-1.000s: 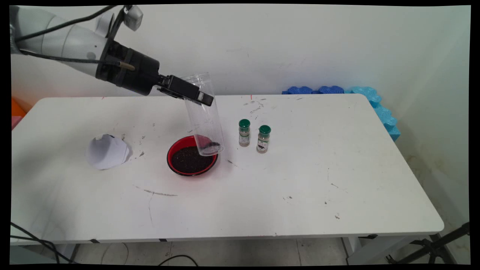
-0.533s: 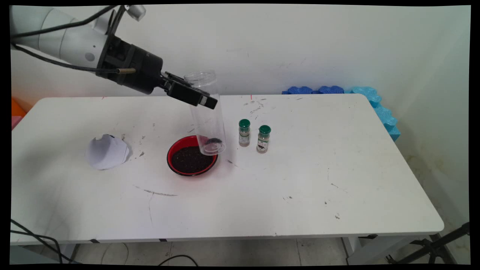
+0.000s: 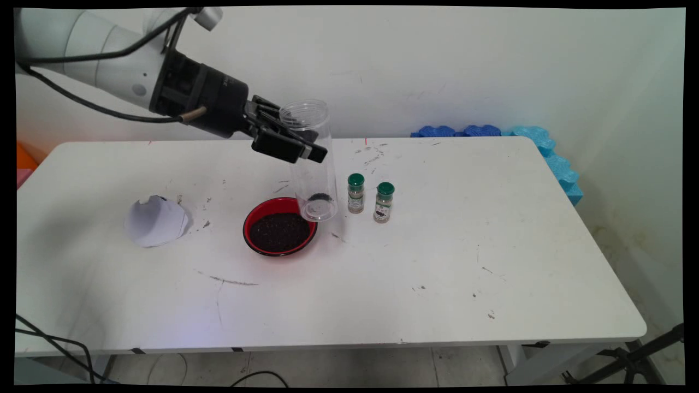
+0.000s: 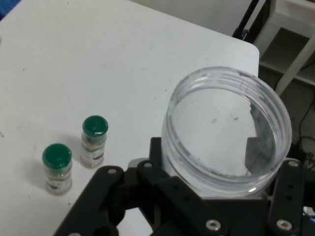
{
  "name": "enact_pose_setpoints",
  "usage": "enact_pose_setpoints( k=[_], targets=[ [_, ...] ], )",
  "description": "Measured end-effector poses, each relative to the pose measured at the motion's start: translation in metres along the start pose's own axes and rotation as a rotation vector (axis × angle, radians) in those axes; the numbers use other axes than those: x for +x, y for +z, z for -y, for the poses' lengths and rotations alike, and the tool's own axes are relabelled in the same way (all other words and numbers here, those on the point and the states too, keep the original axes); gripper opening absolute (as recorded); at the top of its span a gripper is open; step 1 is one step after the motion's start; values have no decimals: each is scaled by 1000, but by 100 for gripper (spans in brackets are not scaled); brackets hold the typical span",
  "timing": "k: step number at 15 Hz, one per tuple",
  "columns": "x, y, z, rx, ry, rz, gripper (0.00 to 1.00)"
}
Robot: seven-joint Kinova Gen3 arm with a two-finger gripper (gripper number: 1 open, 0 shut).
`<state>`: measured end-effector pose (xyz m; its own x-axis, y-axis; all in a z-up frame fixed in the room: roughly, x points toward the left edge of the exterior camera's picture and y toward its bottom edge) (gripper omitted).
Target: Pour the black seasoning powder in the red bowl
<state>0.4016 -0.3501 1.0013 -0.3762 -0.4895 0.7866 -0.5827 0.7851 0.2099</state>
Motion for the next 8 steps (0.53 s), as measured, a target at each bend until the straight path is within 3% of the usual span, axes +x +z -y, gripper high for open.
enact_pose_setpoints(
  k=[8],
  targets=[
    [3,12,-8,5,111,-9,0]
  ],
)
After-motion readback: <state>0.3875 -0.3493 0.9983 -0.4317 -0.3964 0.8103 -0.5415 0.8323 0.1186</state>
